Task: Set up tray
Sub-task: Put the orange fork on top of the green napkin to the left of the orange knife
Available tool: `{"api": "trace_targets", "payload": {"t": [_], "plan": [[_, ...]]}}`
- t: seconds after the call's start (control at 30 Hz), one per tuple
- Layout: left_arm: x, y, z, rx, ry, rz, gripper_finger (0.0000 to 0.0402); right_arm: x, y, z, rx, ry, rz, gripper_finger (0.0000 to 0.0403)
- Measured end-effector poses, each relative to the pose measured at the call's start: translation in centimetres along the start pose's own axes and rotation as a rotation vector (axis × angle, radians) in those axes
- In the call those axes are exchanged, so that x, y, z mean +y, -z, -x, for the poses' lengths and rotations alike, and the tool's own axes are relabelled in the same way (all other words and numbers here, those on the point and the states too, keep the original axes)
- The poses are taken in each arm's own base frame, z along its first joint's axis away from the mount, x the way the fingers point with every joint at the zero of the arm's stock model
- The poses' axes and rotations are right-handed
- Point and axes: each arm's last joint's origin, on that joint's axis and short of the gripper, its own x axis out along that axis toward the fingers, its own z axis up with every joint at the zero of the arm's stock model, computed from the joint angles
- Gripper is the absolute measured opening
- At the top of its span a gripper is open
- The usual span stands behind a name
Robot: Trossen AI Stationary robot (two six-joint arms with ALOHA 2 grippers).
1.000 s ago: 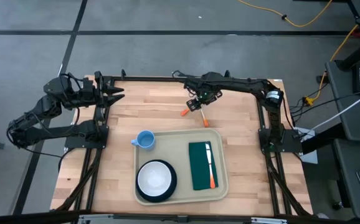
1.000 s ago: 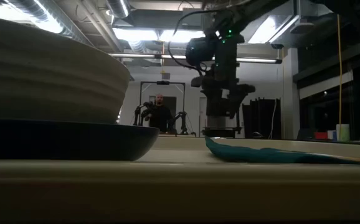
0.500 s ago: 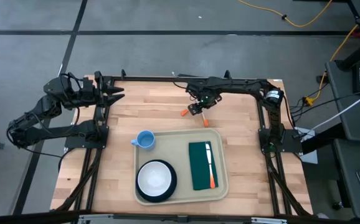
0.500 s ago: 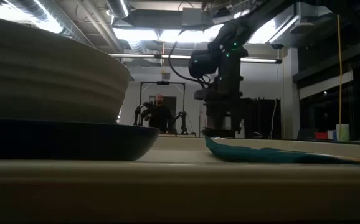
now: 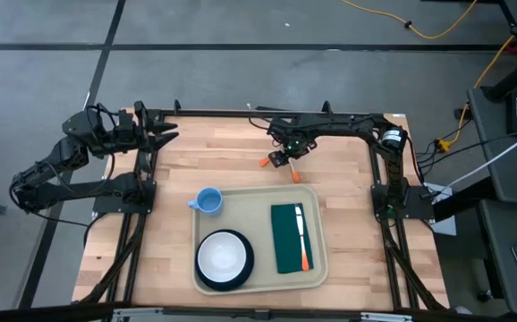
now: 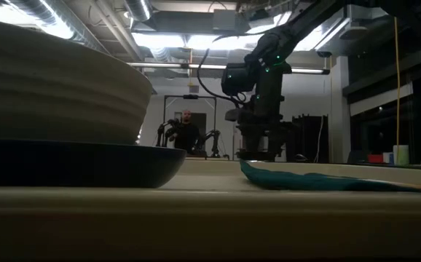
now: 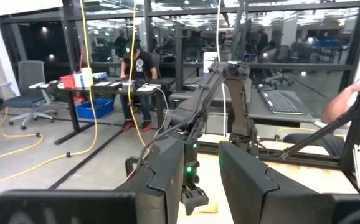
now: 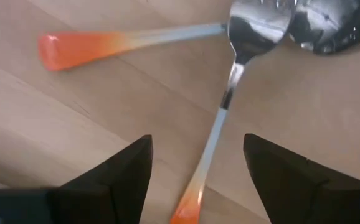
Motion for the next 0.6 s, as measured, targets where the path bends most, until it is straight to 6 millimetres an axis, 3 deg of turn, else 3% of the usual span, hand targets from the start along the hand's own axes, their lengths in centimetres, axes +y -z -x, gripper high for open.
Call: {"api": "trace_targets", "payload": {"t": [0.43,0.6], "plan": [[0.00,0.00,0.00,0.000,0.000,0.000,0.0097,-0.03,-0.02,0.01,-0.004,0.007,0.017,0.0180],[0.00,0.00,0.00,0.000,0.000,0.008,0.0097,-0.03,-0.02,0.01,-0.004,0.007,0.019,0.0168]]}}
